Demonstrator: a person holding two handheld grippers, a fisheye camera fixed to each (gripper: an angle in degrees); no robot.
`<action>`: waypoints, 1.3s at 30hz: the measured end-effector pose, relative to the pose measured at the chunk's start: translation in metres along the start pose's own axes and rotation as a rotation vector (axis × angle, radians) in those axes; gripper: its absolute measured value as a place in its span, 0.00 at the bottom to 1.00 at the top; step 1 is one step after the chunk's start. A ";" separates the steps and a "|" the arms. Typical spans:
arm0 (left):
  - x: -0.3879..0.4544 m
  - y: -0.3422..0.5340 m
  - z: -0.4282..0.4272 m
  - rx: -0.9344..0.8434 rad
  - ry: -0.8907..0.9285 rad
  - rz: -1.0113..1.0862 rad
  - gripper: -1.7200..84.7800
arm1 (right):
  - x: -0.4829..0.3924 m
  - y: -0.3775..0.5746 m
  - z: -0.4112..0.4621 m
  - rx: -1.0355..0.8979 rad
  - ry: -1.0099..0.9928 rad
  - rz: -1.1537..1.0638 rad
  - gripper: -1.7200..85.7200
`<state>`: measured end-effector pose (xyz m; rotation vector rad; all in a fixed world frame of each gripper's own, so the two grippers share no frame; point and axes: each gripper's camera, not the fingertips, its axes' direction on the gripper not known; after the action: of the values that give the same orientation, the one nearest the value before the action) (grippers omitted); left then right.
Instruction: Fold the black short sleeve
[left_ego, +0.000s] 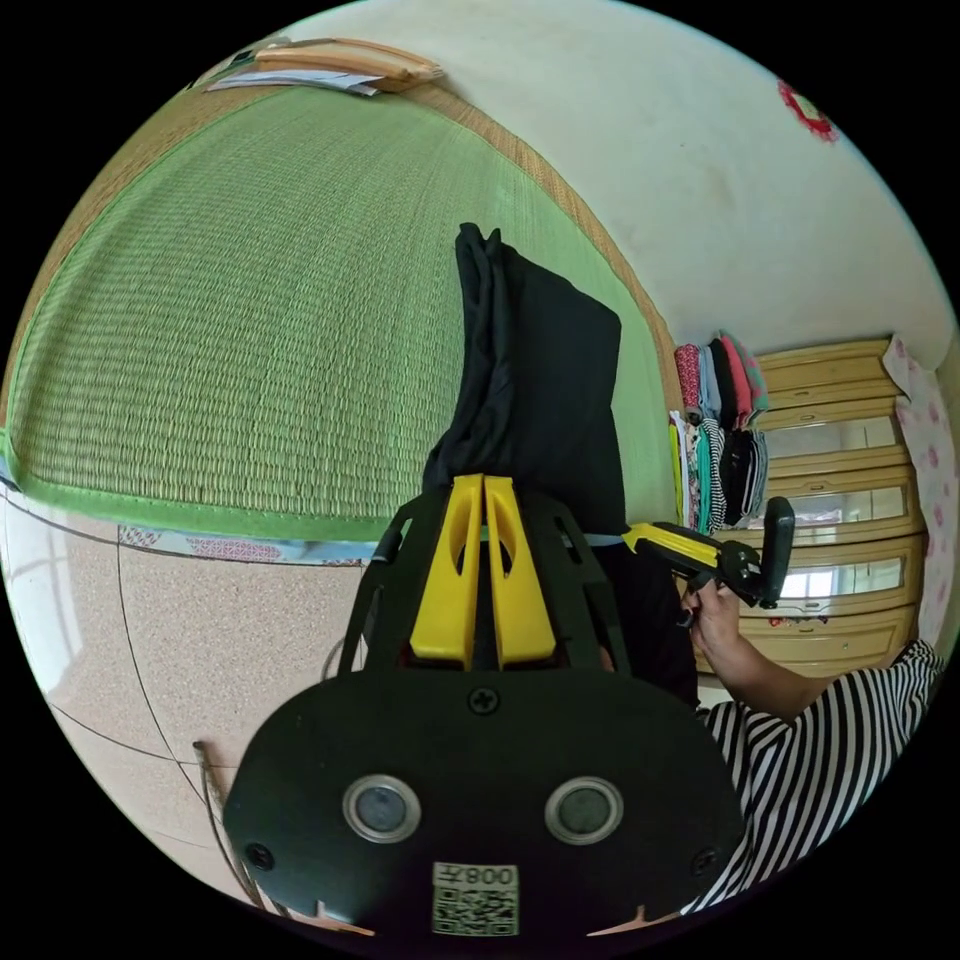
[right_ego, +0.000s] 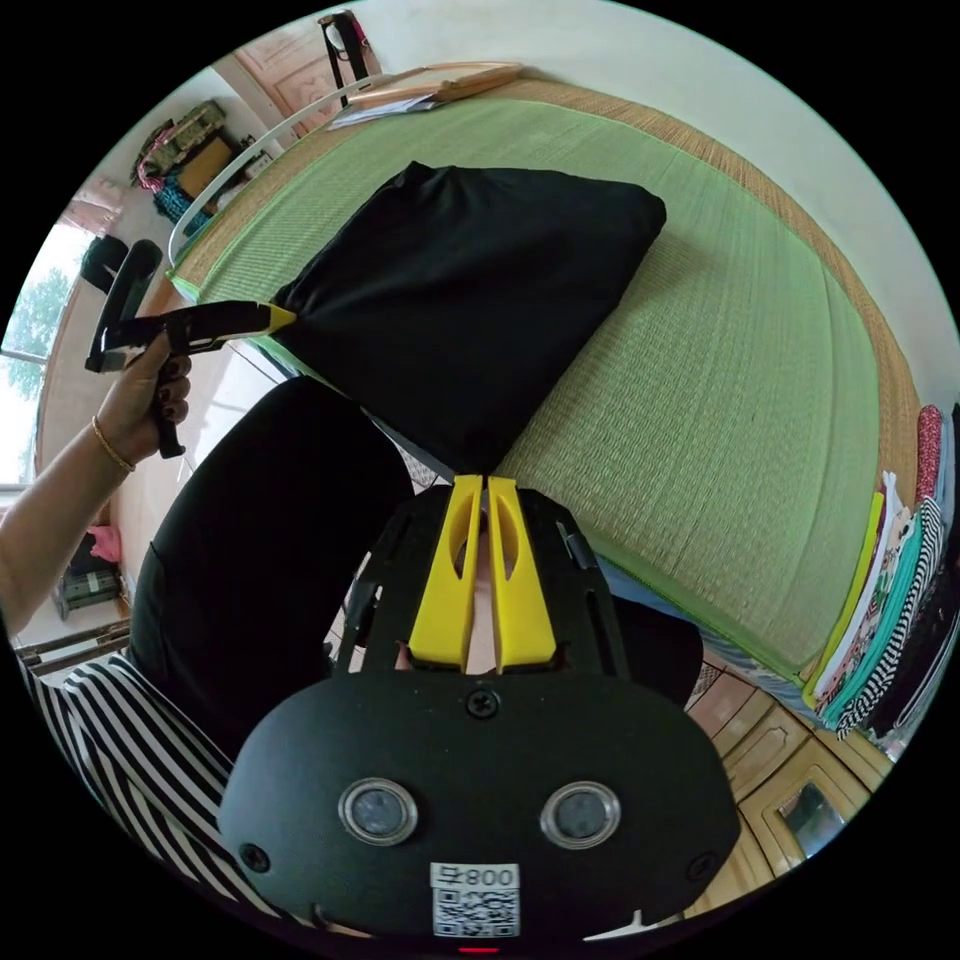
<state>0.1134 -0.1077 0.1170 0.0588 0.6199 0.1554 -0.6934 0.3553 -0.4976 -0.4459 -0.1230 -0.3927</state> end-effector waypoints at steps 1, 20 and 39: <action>0.000 0.001 0.001 0.003 0.006 -0.004 0.02 | 0.003 0.001 0.005 -0.002 -0.018 0.008 0.03; 0.001 0.001 0.012 0.023 0.048 -0.050 0.02 | 0.045 -0.018 0.051 0.075 -0.241 -0.003 0.02; 0.000 -0.031 0.005 0.021 0.066 -0.057 0.03 | 0.094 -0.041 0.183 0.029 -0.404 -0.005 0.02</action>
<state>0.1200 -0.1386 0.1180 0.0568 0.6882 0.0955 -0.6296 0.3701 -0.2982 -0.4922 -0.5209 -0.3015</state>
